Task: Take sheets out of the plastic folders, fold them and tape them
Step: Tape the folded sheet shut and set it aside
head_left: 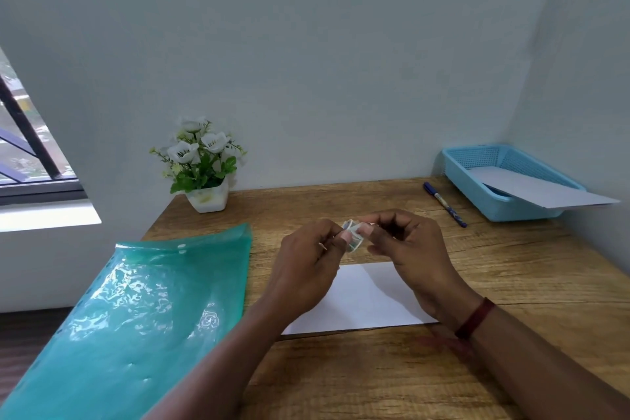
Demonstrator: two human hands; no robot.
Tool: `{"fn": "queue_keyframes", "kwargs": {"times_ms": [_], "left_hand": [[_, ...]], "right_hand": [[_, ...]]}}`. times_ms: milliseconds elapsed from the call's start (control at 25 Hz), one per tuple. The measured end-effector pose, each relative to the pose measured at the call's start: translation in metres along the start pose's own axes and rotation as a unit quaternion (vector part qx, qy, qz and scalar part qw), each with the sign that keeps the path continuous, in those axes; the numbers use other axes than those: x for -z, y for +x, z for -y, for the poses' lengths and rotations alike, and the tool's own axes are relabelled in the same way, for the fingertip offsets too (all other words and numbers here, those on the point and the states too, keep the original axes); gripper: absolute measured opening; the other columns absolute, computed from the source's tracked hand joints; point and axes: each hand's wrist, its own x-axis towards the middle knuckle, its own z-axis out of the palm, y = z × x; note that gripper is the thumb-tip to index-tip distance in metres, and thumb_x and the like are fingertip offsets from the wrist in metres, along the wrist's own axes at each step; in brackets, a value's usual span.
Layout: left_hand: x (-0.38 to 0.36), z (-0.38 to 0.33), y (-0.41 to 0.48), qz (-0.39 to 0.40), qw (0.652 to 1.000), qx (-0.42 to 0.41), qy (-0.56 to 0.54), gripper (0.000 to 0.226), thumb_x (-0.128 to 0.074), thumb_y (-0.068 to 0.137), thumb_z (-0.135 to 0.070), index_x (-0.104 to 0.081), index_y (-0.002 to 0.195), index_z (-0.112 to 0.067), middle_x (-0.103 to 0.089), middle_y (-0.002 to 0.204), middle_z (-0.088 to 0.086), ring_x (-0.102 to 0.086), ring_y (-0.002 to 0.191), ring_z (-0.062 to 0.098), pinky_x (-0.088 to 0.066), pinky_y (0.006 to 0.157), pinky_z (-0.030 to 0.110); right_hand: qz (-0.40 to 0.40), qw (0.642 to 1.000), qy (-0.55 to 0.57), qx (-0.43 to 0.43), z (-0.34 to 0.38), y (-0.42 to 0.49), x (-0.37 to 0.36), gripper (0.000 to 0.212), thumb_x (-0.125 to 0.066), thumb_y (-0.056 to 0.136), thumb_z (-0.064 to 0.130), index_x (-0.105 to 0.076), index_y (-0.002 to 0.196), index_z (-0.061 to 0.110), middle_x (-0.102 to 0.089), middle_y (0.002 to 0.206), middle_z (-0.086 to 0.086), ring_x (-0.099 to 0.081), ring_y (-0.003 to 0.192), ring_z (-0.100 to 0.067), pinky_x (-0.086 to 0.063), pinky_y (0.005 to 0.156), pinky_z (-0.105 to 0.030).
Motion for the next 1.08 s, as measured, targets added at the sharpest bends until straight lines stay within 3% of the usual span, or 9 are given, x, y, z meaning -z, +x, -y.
{"fn": "queue_keyframes", "kwargs": {"times_ms": [360,560,640,760,960,1080], "left_hand": [[0.002,-0.003,0.0,-0.019,0.998,0.052,-0.031,0.014,-0.056,0.097,-0.031,-0.066,0.091,-0.024,-0.068,0.084,-0.009,-0.065,0.074,0.01,-0.055,0.069,0.048],[0.008,0.001,0.003,-0.079,0.996,0.049,-0.017,0.012,-0.059,0.095,-0.03,-0.068,0.089,-0.024,-0.067,0.078,-0.01,-0.062,0.07,0.011,-0.054,0.062,0.042],[0.012,0.004,0.005,-0.116,0.993,0.026,0.021,0.013,-0.06,0.094,-0.028,-0.07,0.087,-0.022,-0.065,0.073,-0.01,-0.057,0.066,0.009,-0.048,0.057,0.037],[0.018,0.012,0.007,-0.149,0.982,0.014,0.119,0.015,-0.06,0.094,-0.03,-0.072,0.092,-0.022,-0.064,0.081,-0.006,-0.054,0.073,0.012,-0.042,0.059,0.032],[0.029,0.027,0.012,-0.161,0.953,0.091,0.239,0.02,-0.055,0.096,-0.032,-0.072,0.101,-0.021,-0.056,0.09,-0.001,-0.053,0.073,0.017,-0.035,0.057,0.028],[0.033,0.026,0.018,-0.153,0.944,0.095,0.276,0.019,-0.054,0.096,-0.028,-0.071,0.098,-0.02,-0.059,0.094,0.003,-0.057,0.077,0.02,-0.036,0.06,0.029]], "right_hand": [[-0.02,0.998,0.065,-0.008,0.005,0.004,0.006,0.01,-0.071,0.083,0.009,-0.074,0.091,0.014,-0.076,0.094,-0.003,-0.071,0.092,-0.017,-0.059,0.071,-0.029],[-0.026,0.998,0.053,-0.012,0.005,0.006,0.01,0.016,-0.072,0.082,0.012,-0.075,0.095,0.019,-0.077,0.093,0.002,-0.071,0.085,-0.011,-0.056,0.065,-0.021],[-0.039,0.999,0.036,-0.013,0.003,0.007,0.01,0.019,-0.073,0.082,0.012,-0.075,0.1,0.018,-0.077,0.093,0.002,-0.071,0.085,-0.011,-0.055,0.063,-0.02],[-0.042,0.999,0.028,-0.021,0.001,0.007,0.01,0.027,-0.076,0.08,0.013,-0.071,0.105,0.019,-0.076,0.09,0.0,-0.072,0.083,-0.011,-0.057,0.063,-0.021],[-0.041,0.998,0.02,-0.038,0.002,0.008,0.012,0.016,-0.077,0.077,0.012,-0.075,0.093,0.015,-0.077,0.086,-0.002,-0.072,0.082,-0.017,-0.058,0.066,-0.025],[-0.02,0.999,0.005,-0.039,0.003,0.006,0.011,0.014,-0.077,0.078,0.014,-0.076,0.092,0.016,-0.077,0.087,0.002,-0.072,0.082,-0.01,-0.056,0.063,-0.019]]}}
